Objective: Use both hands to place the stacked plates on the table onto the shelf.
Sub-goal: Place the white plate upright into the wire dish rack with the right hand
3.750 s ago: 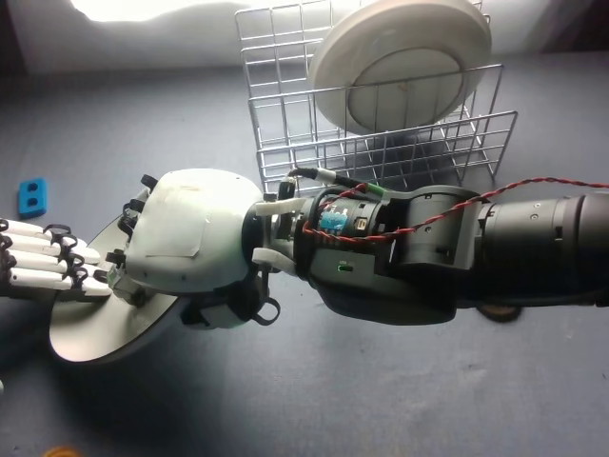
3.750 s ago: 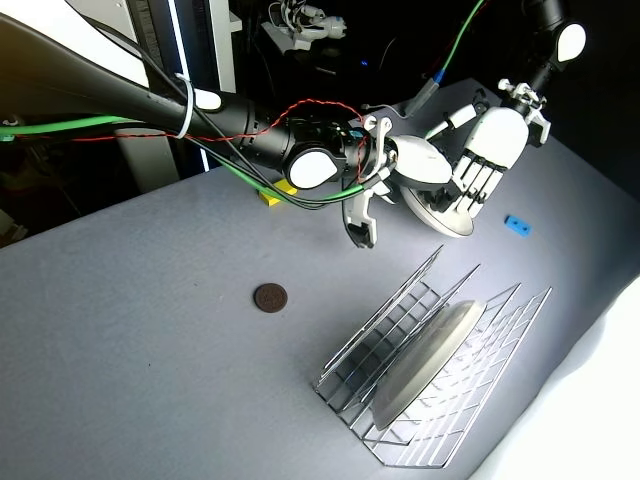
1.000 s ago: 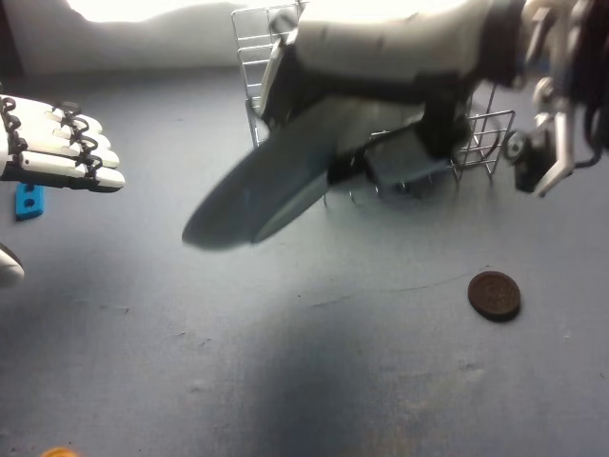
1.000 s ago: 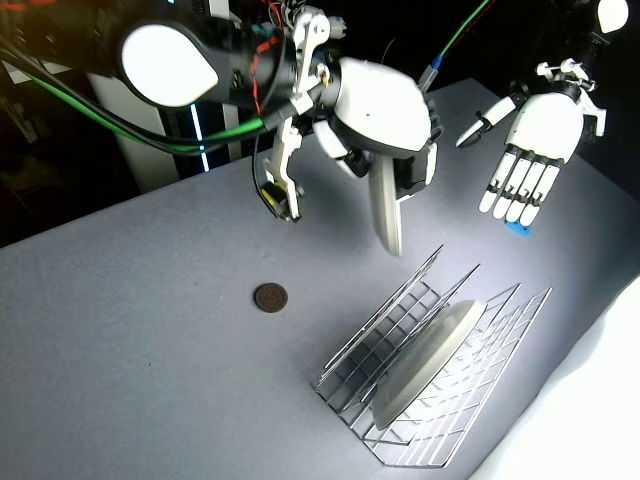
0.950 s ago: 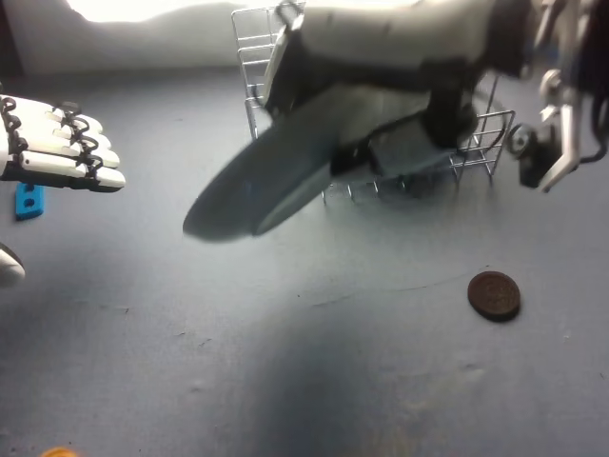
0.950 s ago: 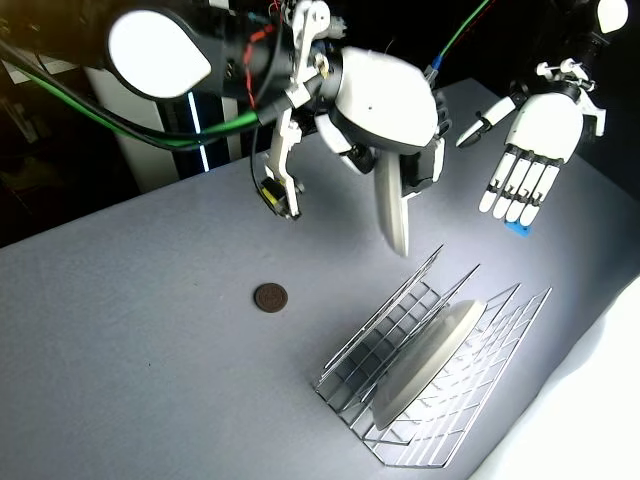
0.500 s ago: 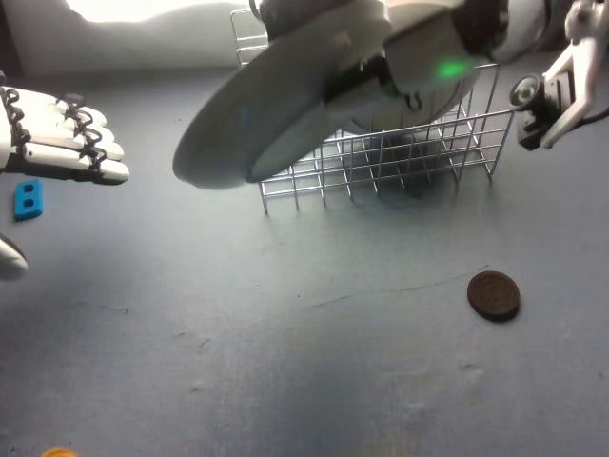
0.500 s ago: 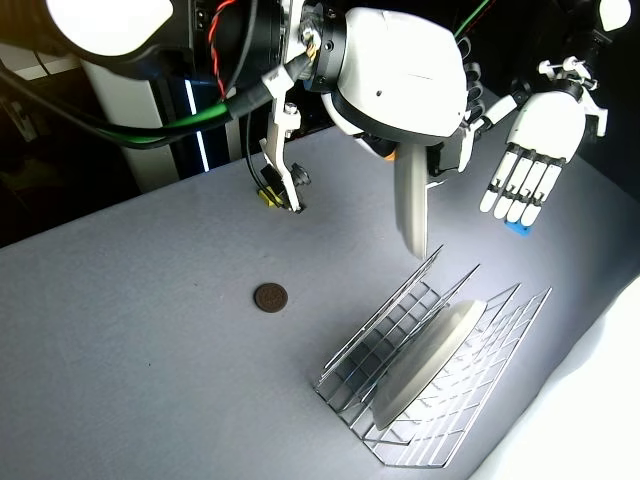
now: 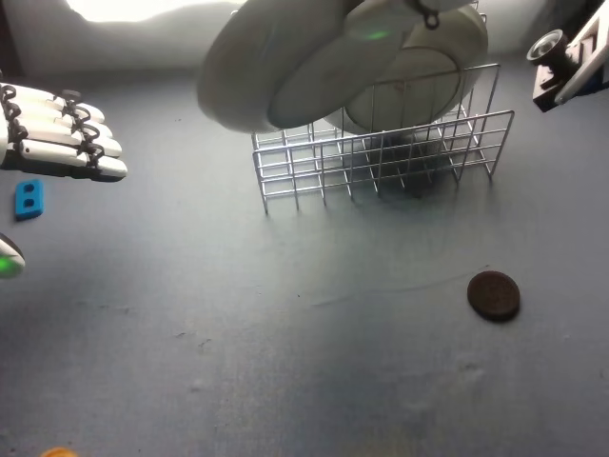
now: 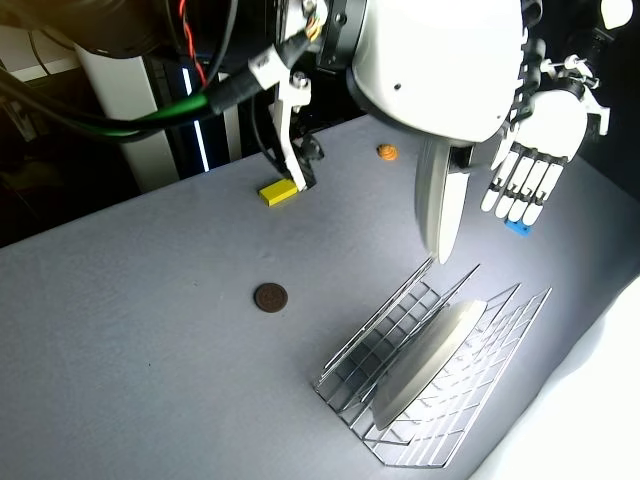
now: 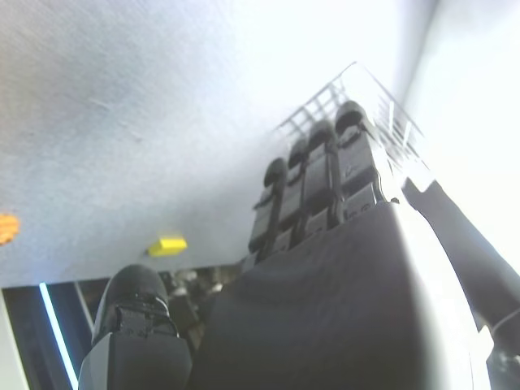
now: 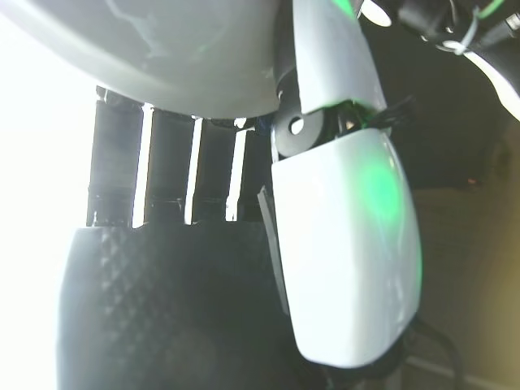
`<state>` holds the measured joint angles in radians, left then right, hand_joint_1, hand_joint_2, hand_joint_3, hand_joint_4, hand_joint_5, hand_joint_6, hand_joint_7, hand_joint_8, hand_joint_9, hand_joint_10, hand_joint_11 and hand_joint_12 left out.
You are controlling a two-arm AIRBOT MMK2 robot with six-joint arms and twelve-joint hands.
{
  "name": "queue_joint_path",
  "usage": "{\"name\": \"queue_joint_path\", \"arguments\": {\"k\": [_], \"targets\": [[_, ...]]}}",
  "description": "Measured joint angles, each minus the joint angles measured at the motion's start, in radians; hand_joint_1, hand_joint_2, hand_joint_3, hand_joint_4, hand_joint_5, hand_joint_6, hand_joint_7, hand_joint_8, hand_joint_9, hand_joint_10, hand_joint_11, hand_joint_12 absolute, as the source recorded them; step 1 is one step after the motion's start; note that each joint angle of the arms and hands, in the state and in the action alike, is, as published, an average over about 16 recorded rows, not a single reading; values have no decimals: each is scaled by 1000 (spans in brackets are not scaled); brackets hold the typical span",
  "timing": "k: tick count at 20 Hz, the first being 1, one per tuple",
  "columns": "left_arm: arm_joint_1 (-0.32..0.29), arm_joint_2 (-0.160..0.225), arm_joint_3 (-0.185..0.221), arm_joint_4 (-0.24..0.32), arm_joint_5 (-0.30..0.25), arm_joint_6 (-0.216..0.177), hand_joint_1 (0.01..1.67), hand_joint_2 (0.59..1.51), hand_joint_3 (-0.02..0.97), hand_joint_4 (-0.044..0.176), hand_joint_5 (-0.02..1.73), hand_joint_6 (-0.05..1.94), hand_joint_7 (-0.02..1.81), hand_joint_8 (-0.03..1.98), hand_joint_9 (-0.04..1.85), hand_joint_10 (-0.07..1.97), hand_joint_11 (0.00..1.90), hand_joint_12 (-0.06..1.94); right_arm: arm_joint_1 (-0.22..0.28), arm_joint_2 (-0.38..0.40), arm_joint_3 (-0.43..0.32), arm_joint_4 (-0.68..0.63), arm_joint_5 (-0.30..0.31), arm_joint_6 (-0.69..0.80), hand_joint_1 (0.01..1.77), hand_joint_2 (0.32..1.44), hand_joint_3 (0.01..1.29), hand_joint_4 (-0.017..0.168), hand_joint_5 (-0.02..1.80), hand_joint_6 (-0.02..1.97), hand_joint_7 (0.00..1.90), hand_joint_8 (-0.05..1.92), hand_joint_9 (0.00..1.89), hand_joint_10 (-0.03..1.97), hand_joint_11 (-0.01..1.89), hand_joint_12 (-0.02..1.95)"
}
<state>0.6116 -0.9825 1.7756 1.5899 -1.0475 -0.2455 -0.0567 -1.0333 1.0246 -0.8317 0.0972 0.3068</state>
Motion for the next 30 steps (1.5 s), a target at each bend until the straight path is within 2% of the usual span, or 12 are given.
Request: {"name": "queue_joint_path", "arguments": {"k": [8,30], "targets": [[-5,2,-4,11,-2,0,23,1104,14,-3,21,18,13,9,22,18,16,10,-36,-29,67,5,-56,18,1368,966,12,-8,961,791,1036,861,1074,1043,990,1163],[-17,2,-12,36,-9,0,23,1108,15,-3,20,18,18,9,21,18,16,10,-151,-184,281,34,-72,16,1369,971,11,-11,969,676,1052,814,1093,1028,987,1200]]}}
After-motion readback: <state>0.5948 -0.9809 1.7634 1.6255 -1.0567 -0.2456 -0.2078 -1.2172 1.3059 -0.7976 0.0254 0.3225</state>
